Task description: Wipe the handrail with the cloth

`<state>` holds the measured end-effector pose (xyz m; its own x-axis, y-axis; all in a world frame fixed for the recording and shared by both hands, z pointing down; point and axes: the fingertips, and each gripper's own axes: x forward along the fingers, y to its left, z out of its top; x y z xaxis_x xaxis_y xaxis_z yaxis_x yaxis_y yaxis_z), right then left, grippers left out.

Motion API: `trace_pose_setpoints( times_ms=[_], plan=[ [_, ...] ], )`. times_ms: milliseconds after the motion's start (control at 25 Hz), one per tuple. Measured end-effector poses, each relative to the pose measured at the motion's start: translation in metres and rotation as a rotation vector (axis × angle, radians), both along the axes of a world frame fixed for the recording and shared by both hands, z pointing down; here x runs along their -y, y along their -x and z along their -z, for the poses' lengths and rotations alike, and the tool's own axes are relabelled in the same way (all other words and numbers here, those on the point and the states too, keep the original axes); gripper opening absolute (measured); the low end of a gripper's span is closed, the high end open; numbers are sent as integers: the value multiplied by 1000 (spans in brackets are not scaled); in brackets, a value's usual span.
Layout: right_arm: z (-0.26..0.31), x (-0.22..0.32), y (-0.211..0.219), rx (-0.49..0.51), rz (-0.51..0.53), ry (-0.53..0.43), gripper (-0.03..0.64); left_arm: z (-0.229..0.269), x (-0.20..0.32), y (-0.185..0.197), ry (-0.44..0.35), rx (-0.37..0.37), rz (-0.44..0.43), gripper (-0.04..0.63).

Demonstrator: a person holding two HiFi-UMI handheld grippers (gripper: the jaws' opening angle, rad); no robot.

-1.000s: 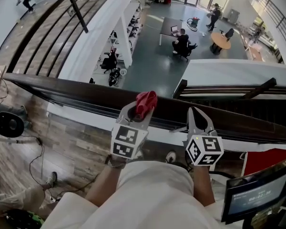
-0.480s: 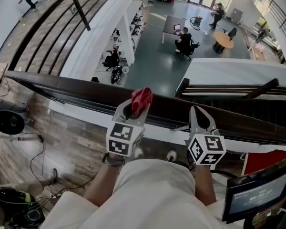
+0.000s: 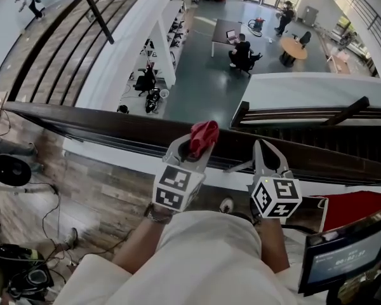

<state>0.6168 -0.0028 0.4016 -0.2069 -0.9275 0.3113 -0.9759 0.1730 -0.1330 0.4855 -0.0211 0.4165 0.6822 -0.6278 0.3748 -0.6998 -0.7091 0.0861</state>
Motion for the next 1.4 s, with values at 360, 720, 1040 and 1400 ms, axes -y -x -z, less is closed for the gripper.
trace_pose_setpoints(
  times_ms=[360,720,1040,1400],
  plan=[
    [-5,-3,-7,-2,-17,2,3,-4,-14,-39,-16,10,-98,118],
    [-13,-15,-30,0,-70,16,3,-6,-29,-82,-46,19,-197,118],
    [-13,-24,-44,-1,-113,27,3,-2,-40,-103,-70,34,-262,120],
    [-13,-26,-45,4,-122,34,3,-16,-65,-118,-38,44,-333,118]
  ],
)
